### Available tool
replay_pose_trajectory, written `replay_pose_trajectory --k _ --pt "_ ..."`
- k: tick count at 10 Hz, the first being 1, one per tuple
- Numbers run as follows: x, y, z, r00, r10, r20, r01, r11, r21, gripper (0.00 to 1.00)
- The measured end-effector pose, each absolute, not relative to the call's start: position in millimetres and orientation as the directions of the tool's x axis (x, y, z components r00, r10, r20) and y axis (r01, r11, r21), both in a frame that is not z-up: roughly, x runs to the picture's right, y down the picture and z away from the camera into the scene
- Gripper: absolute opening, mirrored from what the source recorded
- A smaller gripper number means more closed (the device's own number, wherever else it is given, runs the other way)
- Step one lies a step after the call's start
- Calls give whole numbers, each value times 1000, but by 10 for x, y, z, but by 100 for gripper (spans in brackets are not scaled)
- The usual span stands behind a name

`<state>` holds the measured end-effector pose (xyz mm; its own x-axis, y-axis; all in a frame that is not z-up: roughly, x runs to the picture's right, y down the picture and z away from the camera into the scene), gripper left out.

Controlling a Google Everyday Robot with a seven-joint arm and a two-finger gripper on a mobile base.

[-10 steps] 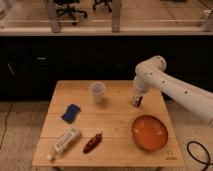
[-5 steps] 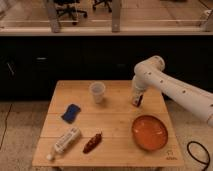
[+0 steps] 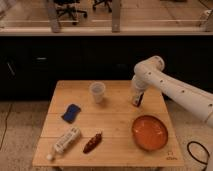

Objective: Knock the eraser over

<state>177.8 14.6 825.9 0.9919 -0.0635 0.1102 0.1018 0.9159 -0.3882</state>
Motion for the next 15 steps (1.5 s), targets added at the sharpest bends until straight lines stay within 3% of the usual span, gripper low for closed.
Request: replay_pose_trajectory --k 15 --pt "1480 -16 8458 982 -97 161 149 924 -351 0"
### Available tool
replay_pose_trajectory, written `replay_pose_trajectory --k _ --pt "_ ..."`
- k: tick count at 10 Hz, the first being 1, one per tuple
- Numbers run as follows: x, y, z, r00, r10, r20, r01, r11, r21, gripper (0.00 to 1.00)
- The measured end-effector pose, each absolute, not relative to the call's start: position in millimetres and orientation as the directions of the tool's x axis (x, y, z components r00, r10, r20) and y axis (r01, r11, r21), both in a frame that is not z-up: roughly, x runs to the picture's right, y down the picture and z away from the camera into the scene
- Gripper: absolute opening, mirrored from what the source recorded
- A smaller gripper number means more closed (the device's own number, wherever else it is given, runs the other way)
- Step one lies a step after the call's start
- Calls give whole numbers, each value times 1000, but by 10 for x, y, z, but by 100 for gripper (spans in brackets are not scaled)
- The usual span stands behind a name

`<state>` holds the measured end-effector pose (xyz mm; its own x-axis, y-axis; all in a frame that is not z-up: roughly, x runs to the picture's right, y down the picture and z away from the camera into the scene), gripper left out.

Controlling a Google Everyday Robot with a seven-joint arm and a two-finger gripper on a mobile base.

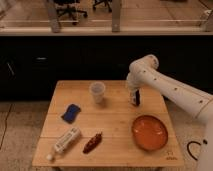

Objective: Knock the eraser over

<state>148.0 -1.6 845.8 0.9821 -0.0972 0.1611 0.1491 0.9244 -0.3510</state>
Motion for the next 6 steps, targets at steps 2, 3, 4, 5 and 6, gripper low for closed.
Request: replay_pose_trajectory --k 2,3,4,5,6 --pt "1469 -19 8469 982 -98 163 150 925 -349 0" --pt "1469 -27 8478 981 -100 167 153 926 -345 0" --pt "1417 -37 8499 978 -109 175 165 925 -342 0" --pt "1399 -38 8509 978 -110 178 166 925 -342 0" --pt "1395 -42 8519 978 -109 180 166 926 -340 0"
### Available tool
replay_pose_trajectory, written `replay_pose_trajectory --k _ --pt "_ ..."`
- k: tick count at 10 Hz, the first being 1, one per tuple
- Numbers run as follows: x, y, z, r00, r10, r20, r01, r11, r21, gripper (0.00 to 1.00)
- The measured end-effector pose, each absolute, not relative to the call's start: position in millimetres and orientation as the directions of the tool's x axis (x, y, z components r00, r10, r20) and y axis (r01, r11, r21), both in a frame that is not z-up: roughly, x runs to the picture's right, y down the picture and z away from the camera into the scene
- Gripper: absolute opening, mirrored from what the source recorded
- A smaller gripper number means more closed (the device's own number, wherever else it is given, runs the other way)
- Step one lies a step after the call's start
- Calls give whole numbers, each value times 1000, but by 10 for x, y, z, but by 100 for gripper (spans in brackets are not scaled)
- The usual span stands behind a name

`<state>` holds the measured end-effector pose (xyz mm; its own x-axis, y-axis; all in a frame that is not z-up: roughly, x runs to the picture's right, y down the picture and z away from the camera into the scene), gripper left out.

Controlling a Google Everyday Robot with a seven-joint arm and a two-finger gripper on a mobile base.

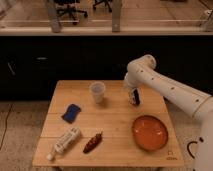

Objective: Knock the eraser over

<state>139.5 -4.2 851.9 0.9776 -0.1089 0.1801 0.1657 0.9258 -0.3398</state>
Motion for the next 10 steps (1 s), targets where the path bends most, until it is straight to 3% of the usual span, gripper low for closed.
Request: replay_pose_trajectory --k 10 --pt "1341 -71 8582 971 -117 209 182 929 -323 0"
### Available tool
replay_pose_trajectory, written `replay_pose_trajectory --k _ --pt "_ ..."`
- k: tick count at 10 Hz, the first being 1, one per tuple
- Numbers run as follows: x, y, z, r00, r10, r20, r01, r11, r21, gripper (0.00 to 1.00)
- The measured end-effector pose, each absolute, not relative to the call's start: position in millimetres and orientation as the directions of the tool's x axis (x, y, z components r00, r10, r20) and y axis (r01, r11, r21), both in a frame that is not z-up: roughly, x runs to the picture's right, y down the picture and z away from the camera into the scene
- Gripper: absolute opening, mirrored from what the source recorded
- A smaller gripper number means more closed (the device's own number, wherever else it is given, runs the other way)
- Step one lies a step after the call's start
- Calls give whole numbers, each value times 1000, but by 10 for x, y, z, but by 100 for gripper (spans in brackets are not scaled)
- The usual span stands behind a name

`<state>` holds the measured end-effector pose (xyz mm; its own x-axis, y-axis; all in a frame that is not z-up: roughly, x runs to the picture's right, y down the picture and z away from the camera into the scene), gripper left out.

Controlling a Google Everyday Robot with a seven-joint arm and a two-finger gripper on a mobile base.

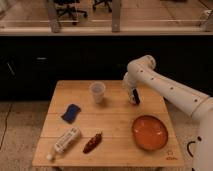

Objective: Knock the eraser over

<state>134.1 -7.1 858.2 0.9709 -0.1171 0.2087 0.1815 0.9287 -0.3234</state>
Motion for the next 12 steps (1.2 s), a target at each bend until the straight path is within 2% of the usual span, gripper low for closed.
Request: replay_pose_trajectory --k 12 --pt "1335 -74 8627 964 -121 235 194 928 -317 0"
